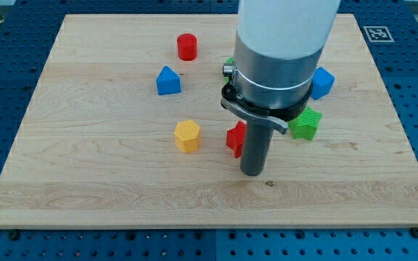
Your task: Slide the red star up and right
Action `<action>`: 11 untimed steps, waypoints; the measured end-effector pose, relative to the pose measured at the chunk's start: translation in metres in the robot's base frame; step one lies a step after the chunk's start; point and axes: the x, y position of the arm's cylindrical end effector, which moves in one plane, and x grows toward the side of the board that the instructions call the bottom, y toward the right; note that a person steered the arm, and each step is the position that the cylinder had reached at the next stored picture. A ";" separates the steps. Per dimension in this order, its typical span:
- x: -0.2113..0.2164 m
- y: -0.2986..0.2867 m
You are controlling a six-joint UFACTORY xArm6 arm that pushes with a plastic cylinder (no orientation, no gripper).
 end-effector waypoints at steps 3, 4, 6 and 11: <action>-0.013 -0.053; -0.017 -0.048; -0.032 -0.014; -0.053 0.057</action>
